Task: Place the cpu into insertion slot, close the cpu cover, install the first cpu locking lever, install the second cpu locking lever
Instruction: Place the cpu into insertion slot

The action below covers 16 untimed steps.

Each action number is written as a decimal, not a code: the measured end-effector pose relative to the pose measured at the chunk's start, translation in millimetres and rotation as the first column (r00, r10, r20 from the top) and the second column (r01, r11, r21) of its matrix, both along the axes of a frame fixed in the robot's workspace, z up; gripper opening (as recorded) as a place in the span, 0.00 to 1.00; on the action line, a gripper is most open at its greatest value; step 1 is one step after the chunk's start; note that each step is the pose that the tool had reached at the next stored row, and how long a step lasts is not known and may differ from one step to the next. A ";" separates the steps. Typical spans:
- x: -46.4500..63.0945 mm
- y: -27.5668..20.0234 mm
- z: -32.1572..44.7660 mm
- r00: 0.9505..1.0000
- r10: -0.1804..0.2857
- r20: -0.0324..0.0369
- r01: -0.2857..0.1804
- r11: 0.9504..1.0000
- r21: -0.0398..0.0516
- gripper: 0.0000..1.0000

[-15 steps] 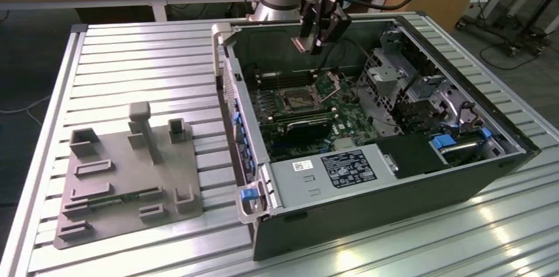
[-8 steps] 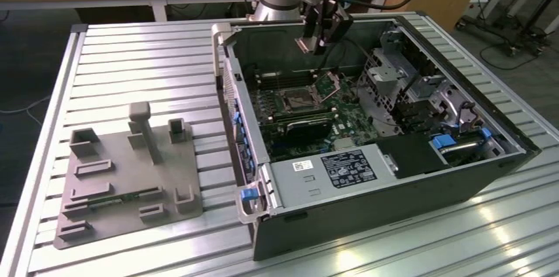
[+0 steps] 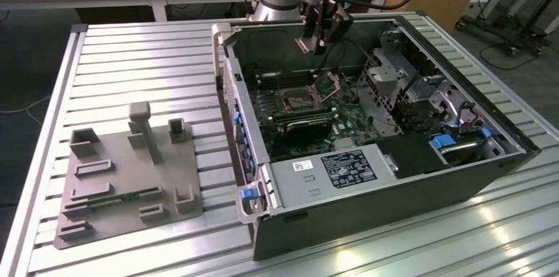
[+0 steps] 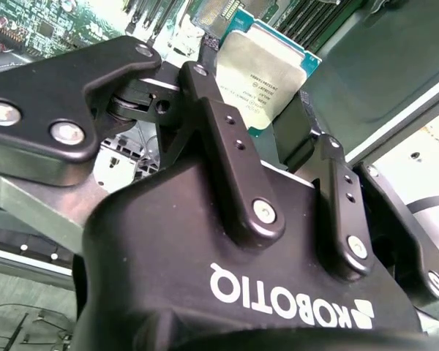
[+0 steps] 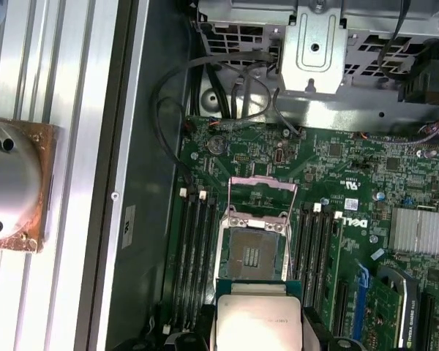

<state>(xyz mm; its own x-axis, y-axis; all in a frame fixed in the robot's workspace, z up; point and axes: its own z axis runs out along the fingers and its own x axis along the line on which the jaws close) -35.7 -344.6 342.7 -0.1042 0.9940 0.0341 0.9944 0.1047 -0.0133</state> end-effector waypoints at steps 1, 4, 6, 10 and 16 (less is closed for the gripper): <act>0.0 0.0 -0.2 1.000 -0.016 0.000 0.016 1.000 0.000 0.54; 0.0 0.0 -1.2 0.998 -0.069 0.000 0.069 0.998 0.000 0.54; 0.0 0.0 -1.6 0.996 -0.084 0.001 0.084 0.996 0.000 0.54; -0.4 0.0 -3.7 0.996 -0.084 0.011 0.084 0.996 0.001 0.54; -0.5 0.0 -8.8 0.996 -0.084 0.016 0.084 0.996 0.001 0.54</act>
<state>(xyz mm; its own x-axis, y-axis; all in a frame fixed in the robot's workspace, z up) -36.2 -344.6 333.9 -0.0211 0.9992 0.0339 0.9998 0.0210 0.0028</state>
